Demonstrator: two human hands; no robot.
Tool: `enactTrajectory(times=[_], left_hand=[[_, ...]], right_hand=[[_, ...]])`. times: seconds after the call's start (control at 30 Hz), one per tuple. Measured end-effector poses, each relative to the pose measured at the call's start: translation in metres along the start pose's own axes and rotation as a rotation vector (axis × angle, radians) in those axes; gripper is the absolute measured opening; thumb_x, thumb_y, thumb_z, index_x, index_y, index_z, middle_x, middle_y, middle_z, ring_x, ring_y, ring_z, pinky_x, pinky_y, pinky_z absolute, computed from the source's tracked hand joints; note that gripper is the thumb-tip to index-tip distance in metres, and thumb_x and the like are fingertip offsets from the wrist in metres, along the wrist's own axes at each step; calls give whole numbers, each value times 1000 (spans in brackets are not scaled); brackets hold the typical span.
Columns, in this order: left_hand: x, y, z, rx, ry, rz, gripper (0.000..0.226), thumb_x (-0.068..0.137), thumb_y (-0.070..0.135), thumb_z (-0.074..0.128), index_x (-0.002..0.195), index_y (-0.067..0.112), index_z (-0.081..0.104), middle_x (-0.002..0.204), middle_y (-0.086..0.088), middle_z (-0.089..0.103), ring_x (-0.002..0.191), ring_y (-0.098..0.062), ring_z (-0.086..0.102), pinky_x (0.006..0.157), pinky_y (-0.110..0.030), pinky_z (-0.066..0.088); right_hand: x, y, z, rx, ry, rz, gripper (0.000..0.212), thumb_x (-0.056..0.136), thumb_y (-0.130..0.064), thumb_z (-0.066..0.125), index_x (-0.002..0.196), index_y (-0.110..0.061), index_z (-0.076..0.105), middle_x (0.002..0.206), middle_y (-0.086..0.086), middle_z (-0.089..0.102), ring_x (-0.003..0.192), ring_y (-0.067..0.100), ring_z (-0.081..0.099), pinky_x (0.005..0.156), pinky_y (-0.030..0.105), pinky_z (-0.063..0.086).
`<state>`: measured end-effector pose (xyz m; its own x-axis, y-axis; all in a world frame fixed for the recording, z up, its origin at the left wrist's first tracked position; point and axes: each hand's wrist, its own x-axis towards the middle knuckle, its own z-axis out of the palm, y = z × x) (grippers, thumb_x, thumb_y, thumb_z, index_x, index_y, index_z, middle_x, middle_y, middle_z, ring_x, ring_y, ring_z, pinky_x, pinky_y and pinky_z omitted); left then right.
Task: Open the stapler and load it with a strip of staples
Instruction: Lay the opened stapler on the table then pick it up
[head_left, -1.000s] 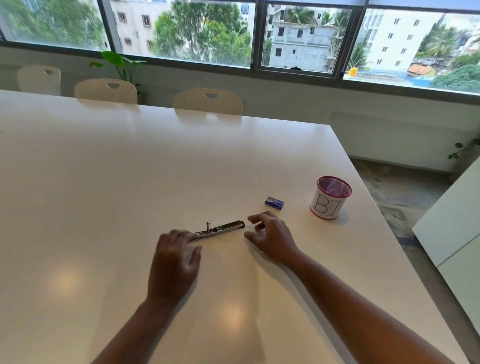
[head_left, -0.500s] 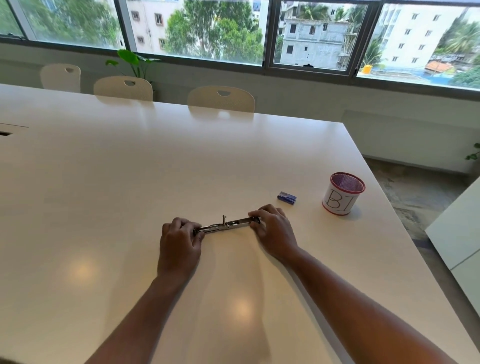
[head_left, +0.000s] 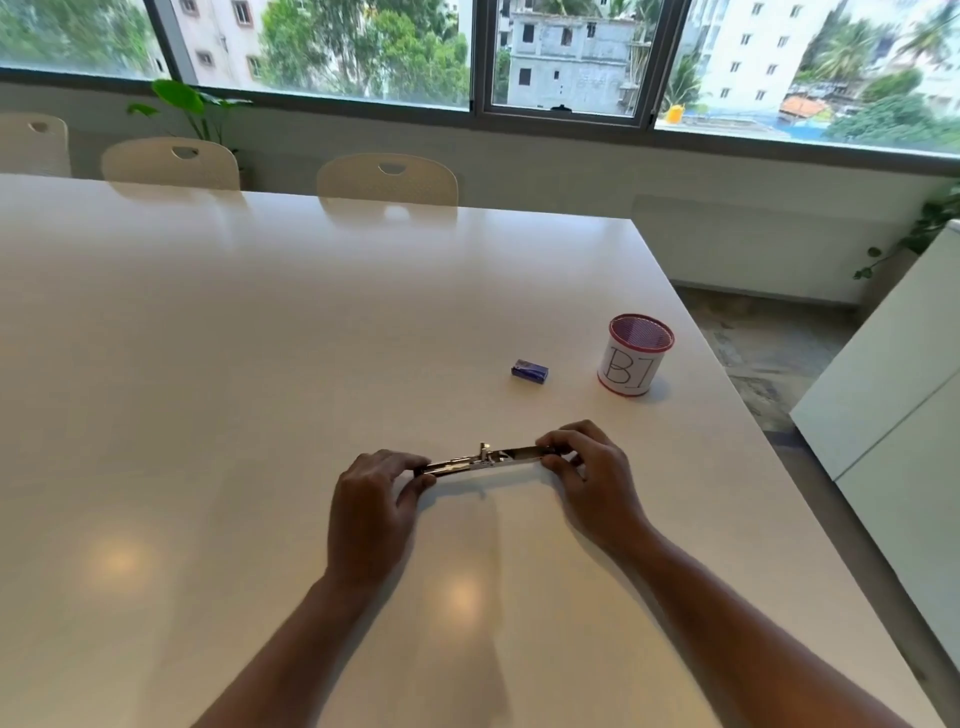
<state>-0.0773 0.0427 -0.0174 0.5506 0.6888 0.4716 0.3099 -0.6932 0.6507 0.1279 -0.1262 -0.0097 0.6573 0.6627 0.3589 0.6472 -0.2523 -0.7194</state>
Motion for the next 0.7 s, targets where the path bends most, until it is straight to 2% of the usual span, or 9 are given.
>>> enactTrajectory(times=[0.17, 0.37, 0.47, 0.6, 0.7], left_hand=[[-15, 29, 12, -78, -123, 47, 22, 79, 11, 88, 96, 22, 81, 92, 10, 77, 86, -18, 69, 77, -40, 55], [-34, 40, 13, -95, -252, 117, 20, 79, 20, 89, 96, 27, 80, 92, 18, 76, 88, -11, 68, 80, -40, 54], [-43, 42, 11, -85, -276, 115, 22, 77, 22, 92, 94, 29, 80, 91, 21, 75, 89, -9, 66, 81, -41, 54], [-51, 43, 8, -63, -295, 116, 25, 74, 26, 94, 94, 30, 80, 93, 22, 75, 93, -6, 66, 83, -39, 55], [-53, 44, 8, -43, -298, 128, 25, 73, 27, 95, 93, 30, 81, 94, 20, 75, 94, -7, 67, 83, -42, 55]], right_hand=[[-39, 17, -38, -7, 79, 47, 26, 84, 6, 78, 96, -16, 80, 98, -6, 69, 88, 10, 67, 78, 21, 52], [-80, 24, -65, -63, 99, 39, 31, 84, 1, 80, 98, -26, 78, 102, -13, 69, 98, 11, 65, 82, 25, 51], [-95, 23, -68, -99, 99, 42, 39, 82, 6, 81, 100, -28, 78, 104, -15, 69, 103, 11, 63, 87, 27, 50], [-110, 22, -72, -129, 93, 17, 29, 85, -2, 78, 100, -27, 78, 107, -22, 66, 106, 4, 59, 86, 16, 47], [-113, 24, -71, -163, 80, 12, 25, 86, -4, 78, 101, -24, 78, 105, -15, 68, 101, 12, 60, 87, 13, 44]])
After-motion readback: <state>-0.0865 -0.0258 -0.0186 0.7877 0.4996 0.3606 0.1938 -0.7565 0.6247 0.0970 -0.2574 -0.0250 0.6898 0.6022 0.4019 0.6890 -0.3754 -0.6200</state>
